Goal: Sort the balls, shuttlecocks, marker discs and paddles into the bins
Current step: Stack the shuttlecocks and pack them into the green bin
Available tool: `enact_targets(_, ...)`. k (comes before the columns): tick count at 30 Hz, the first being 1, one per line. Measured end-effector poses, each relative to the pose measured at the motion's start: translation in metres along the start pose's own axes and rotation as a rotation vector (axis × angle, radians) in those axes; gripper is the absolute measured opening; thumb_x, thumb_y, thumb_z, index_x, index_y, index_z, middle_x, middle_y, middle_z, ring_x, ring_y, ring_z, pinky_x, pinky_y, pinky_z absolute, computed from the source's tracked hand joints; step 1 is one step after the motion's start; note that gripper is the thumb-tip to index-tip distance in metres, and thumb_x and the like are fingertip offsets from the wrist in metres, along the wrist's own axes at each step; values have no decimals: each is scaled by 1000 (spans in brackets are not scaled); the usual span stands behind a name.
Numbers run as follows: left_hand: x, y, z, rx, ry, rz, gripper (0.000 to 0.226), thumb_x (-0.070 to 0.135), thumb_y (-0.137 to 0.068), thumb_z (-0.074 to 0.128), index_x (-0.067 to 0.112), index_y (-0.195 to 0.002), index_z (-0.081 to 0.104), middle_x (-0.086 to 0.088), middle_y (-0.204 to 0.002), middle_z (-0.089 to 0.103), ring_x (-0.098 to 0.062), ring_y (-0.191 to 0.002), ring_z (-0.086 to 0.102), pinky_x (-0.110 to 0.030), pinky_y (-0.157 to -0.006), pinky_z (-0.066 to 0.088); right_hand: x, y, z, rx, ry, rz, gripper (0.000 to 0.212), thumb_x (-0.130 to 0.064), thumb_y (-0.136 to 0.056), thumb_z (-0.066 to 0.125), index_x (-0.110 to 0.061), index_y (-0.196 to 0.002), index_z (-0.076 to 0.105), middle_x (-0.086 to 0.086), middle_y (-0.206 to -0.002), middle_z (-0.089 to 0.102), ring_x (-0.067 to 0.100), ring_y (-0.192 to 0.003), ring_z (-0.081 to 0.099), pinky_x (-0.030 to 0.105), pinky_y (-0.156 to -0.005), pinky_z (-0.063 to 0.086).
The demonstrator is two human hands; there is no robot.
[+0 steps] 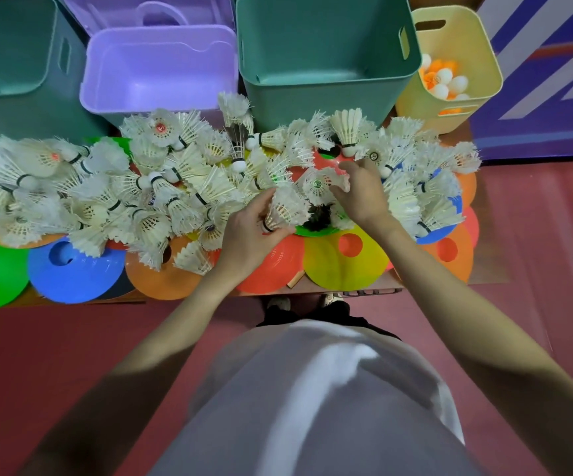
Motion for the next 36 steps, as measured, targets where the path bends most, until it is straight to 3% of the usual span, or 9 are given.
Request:
enact_targets(5, 9, -4, -1, 28, 23, -19, 72, 30, -72, 83, 24, -131, 44, -11, -121, 65, -22, -115, 61, -43, -96, 50, -5, -17, 2, -23, 88, -79, 13, -12, -86, 59, -3, -77, 57, 19, -85, 60, 38, -85, 56, 43, -71, 47)
enact_targets(10, 12, -10, -5, 75, -3, 37, 66, 30, -73, 83, 5, -125, 52, -10, -114, 66, -22, -108, 63, -42, -93, 52, -9, -6, -14, 123, -52, -154, 15, -11, -92, 50, -2, -89, 62, 13, -86, 60, 26, -74, 54, 39, -63, 47)
enact_targets(14, 12, -16, -4, 101, -58, 52, 63, 27, -75, 81, 2, -127, 56, -10, -119, 65, -23, -111, 62, -41, -96, 51, -18, 23, -47, 362, -528, -126, 12, -15, -96, 53, -7, -89, 58, 1, -69, 52, 12, -61, 45, 21, -56, 35)
enact_targets(19, 20, -24, 3, 110, -88, 45, 58, 23, -74, 83, 3, -124, 61, -8, -119, 65, -22, -109, 60, -34, -94, 50, -28, 43, -73, 321, -920, -70, 12, -7, -93, 57, -11, -81, 57, 0, -62, 46, 7, -56, 43, 26, -51, 37)
enact_targets(23, 32, -28, 10, 47, -26, 67, 55, 24, -75, 82, 9, -123, 62, -3, -117, 65, -17, -107, 61, -39, -94, 51, -31, 43, -70, 177, -815, -69, 13, -2, -89, 59, -3, -76, 60, 2, -60, 49, 13, -57, 46, 28, -53, 37)
enact_targets(25, 39, -29, 14, 21, -1, 97, 51, 27, -74, 79, 14, -120, 62, 2, -113, 65, -14, -106, 61, -40, -92, 52, -29, 42, -62, 156, -755, -40, 14, -2, -88, 60, -6, -74, 58, -3, -58, 46, 7, -54, 43, 20, -52, 34)
enact_targets(29, 52, -28, 21, -13, -2, 135, 29, 17, -73, 82, 21, -93, 61, 15, -80, 58, -7, -82, 58, -20, -77, 48, -28, 44, -51, 155, -702, -4, 19, -4, -86, 62, -14, -73, 54, -9, -56, 44, -1, -49, 41, 11, -51, 32)
enact_targets(33, 51, -25, 22, -54, 50, 123, 49, 18, -76, 80, 9, -120, 60, 5, -108, 67, -5, -101, 63, -25, -90, 51, -22, 43, -52, 48, -785, -29, 11, -9, -89, 64, -4, -80, 65, 3, -59, 53, 15, -54, 54, 31, -53, 48)
enact_targets(36, 47, -22, 19, -18, 60, 96, 42, 14, -78, 78, 7, -115, 60, 1, -105, 67, -2, -100, 60, -28, -92, 52, -17, 41, -60, 41, -837, -39, 21, -12, -95, 57, 6, -91, 68, 12, -65, 61, 15, -53, 55, 17, -51, 42)
Point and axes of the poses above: each hand's wrist, its own y-axis away from the middle knuckle, its own z-axis out of the palm, x = y × z, the point moved 2 cm from there along -y, towards the middle knuckle
